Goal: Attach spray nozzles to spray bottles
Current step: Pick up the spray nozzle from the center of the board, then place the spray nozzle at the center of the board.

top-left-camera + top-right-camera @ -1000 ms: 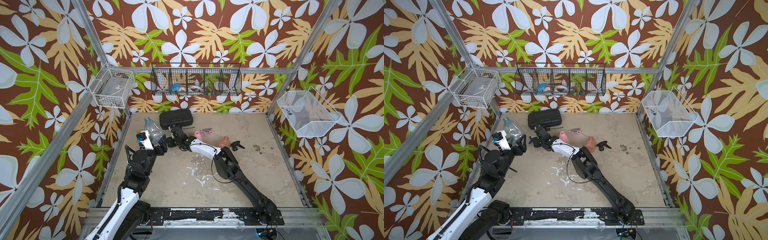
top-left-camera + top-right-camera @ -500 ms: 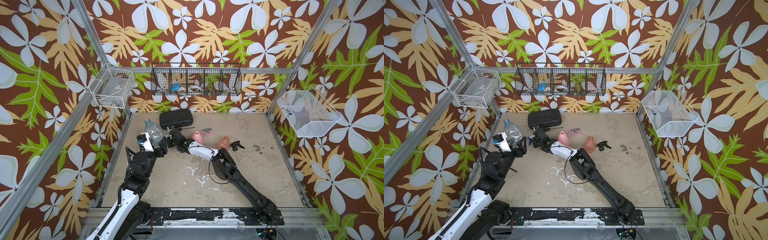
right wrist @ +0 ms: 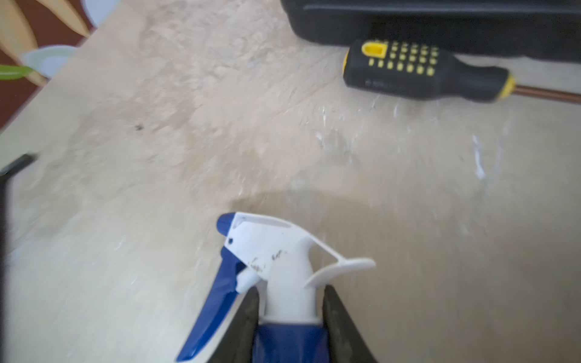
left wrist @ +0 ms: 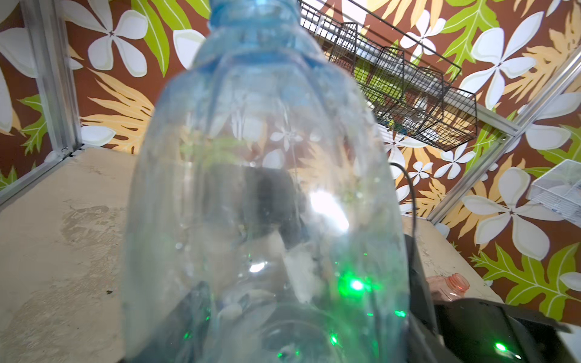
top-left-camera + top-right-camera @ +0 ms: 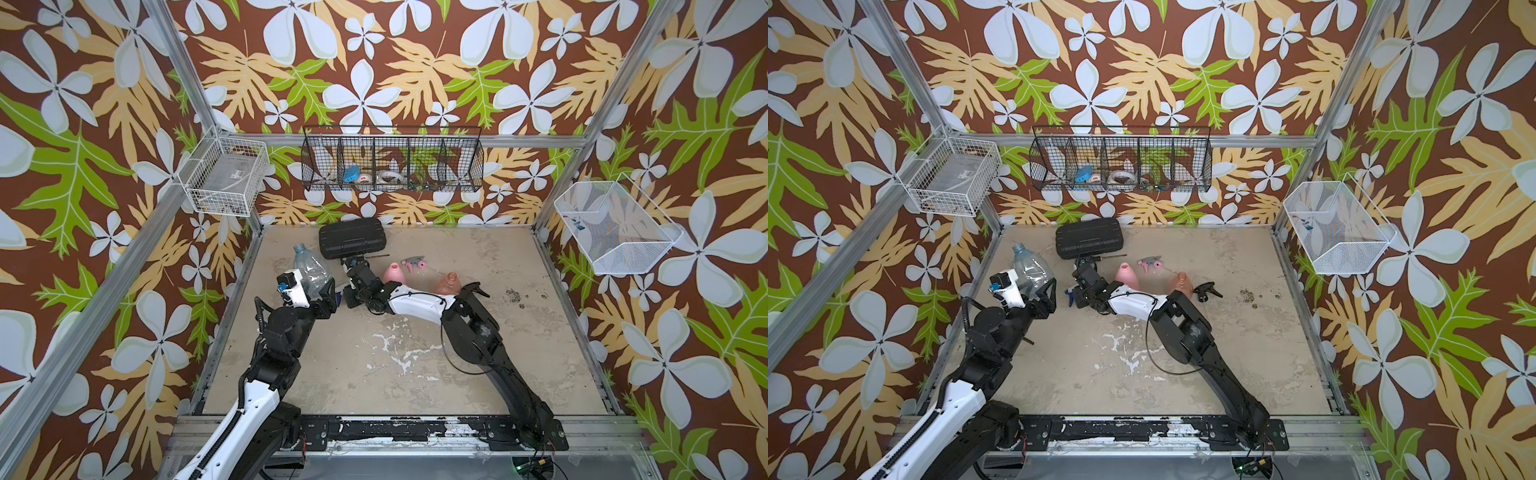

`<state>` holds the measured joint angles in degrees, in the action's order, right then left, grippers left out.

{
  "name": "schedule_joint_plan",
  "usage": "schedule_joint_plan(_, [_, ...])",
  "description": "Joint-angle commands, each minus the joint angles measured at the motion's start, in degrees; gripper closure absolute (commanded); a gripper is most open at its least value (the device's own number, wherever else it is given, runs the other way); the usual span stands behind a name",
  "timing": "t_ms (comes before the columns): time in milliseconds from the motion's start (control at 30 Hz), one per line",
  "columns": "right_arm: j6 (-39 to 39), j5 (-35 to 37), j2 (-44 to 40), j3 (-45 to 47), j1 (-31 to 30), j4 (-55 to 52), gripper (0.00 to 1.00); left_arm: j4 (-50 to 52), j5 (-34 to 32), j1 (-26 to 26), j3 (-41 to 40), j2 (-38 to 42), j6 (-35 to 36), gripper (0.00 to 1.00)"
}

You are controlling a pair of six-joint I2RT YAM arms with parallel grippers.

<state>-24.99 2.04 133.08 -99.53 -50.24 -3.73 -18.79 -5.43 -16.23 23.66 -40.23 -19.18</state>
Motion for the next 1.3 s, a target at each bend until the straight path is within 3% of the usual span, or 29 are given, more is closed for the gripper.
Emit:
schedule_joint_plan(0, [-2.6, -0.5, -8.6, 11.2, 0.0, 6.5, 0.85, -3.8, 2.7, 0.1, -0.1, 0.4, -0.2, 0.28])
schedule_joint_plan(200, [-3.3, -0.1, -25.6, 33.2, -0.3, 10.6, 0.86, -5.2, 7.1, 0.1, 0.2, -0.7, -1.1, 0.32])
schedule_joint_plan(367, [-3.1, 6.8, -43.6, 53.7, 0.3, 13.6, 0.85, -5.9, 13.0, -0.9, 1.5, -4.3, -2.1, 0.36])
schedule_joint_plan(567, [-5.2, 5.1, -57.3, 69.5, 10.0, 13.1, 0.83, -9.7, 7.1, -11.1, 1.7, -7.4, -1.4, 0.36])
schedule_joint_plan(767, [-10.1, 7.5, -64.9, 78.0, 18.2, 11.9, 0.84, -26.9, 2.9, -20.2, -2.1, -14.2, -2.5, 0.38])
schedule_joint_plan(867, [-14.1, 11.3, -66.0, 80.9, 18.2, 13.4, 0.84, -33.6, 5.2, -20.8, -2.5, -18.2, -3.2, 0.38])
schedule_joint_plan(1033, [-22.3, 13.5, -65.0, 83.6, 17.2, 15.8, 0.83, -36.3, 7.5, -20.8, -1.1, -21.6, -2.2, 0.38])
schedule_joint_plan(1100, [-23.3, 15.1, -65.1, 83.1, 15.4, 14.3, 0.79, -38.2, 7.0, -20.8, -1.7, -22.0, -3.6, 0.38])
schedule_joint_plan(1267, [-23.4, 11.6, -65.4, 80.8, 13.9, 10.1, 0.54, -39.7, 10.5, -20.8, -1.6, -24.3, -4.7, 0.37])
